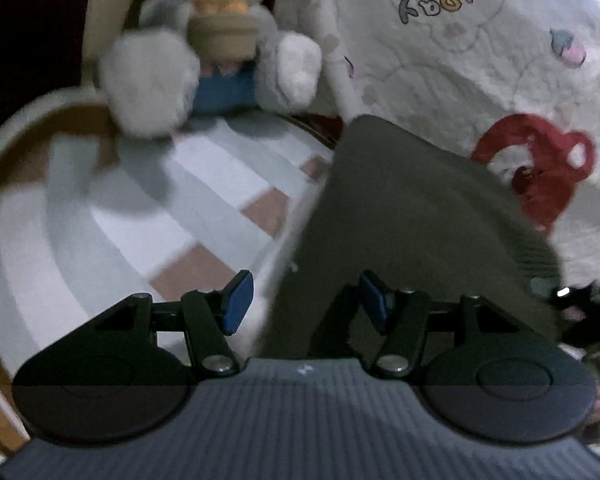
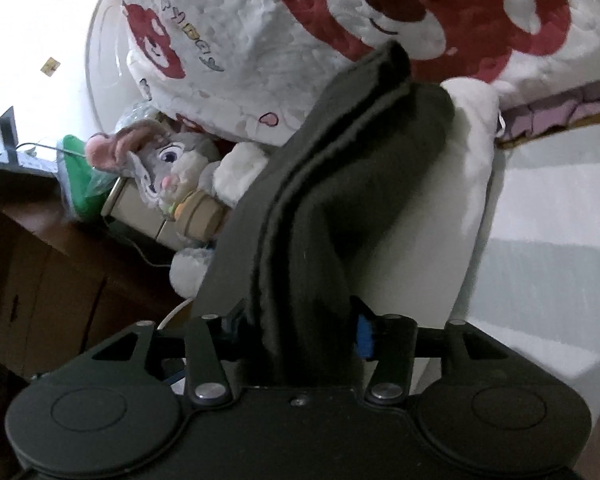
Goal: Fold clothes
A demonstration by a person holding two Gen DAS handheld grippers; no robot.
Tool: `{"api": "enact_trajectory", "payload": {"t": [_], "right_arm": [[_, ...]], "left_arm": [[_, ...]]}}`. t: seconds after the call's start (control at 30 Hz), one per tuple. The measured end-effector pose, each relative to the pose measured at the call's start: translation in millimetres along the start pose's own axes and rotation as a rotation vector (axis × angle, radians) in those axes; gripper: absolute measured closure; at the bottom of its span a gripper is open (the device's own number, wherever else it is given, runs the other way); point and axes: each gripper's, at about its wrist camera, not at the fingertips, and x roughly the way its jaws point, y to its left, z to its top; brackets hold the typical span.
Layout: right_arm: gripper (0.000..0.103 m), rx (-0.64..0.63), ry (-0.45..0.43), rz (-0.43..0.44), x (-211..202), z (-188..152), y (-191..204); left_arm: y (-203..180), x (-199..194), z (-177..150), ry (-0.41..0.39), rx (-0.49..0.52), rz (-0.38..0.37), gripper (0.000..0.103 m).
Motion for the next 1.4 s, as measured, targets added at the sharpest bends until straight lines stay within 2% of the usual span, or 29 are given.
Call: {"api": "enact_trajectory", "payload": {"t": [0.03,0.1,0.3,0.4,0.47,0.53,0.57,0.67,0.77,0.87,0.9,0.97,1.0,1.03,1.1,1.2,1.33,1.4], "right_arm": [[0.042,0.008,0.012,0.009,0.2,-1.8,-2.5],[0.042,0.019,0.028,0.028,-0.3,-4.8,-6.5],[0.041,0.053,0.083,0.125,-11.1,-17.2,-5.5],[0.041,0.093,0.088,0.15,-11.8,-22.4,-7.7],[0.041,0.085,0.089,0.125,-9.3,-25.3,-8.0],[0.041,0.068,0.093,0.091,-6.5,-28.6,-7.2],[0.041,0.073,0.102,0.085,-6.0,-31.0,-5.8],[0.041,0.015,0.115,0.024,-9.8,-39.7,5.6],[0.041,0.004,0.082,0.035,-12.4,-42.2,8.0],[0.041,0.046,0.101,0.018,-8.0,-40.4,0.4],[0.041,0.047,0.106,0.016,-8.7,-39.5,1.3],[0.041,-0.007,0.116,0.016,-10.7,-38.4,7.5],[0.046,-0.035,0.122,0.015,-11.6,-37.8,10.6],[0.049,-0.049,0.124,0.026,-12.9,-37.2,12.2],[0.059,-0.001,0.102,0.102,-17.8,-36.5,6.7],[0.063,0.038,0.051,0.185,-21.9,-36.1,1.7],[0.06,-0.043,0.055,0.094,-14.5,-40.3,5.9],[0.049,-0.011,0.052,0.085,-12.5,-42.6,-0.7]], "left_arm": [[3.9,3.1,-1.4,0.025,-0.012,-0.04,0.048],[6.2,7.9,-4.3,0.051,-0.007,-0.032,0.048],[13.3,17.4,-5.7,0.044,-0.11,-0.029,0.044],[-0.6,25.3,4.9,0.061,-0.067,0.007,0.041],[-12.9,27.3,14.1,0.041,-0.005,0.016,0.036],[-18.4,30.8,23.6,0.042,-0.003,0.014,0.026],[-19.0,33.1,27.4,0.053,-0.018,0.015,0.024],[-18.5,45.0,33.9,0.125,-0.04,0.017,0.024],[-18.8,54.0,36.2,0.17,-0.017,0.023,0.023],[-12.1,60.2,32.1,0.233,-0.124,0.021,0.02],[-14.2,58.4,31.1,0.234,-0.119,0.02,0.021],[-23.1,52.8,29.3,0.227,-0.05,0.021,0.034],[-29.4,49.3,28.0,0.218,0.011,0.027,0.048],[-33.4,45.9,26.1,0.202,0.053,0.03,0.057],[-39.8,39.7,22.1,0.167,0.121,0.032,0.061],[-35.4,31.9,20.5,0.11,0.081,0.021,0.064],[-24.2,29.3,17.2,0.084,-0.021,-0.011,0.063],[-18.2,30.8,15.3,0.098,-0.058,-0.045,0.061]]}}
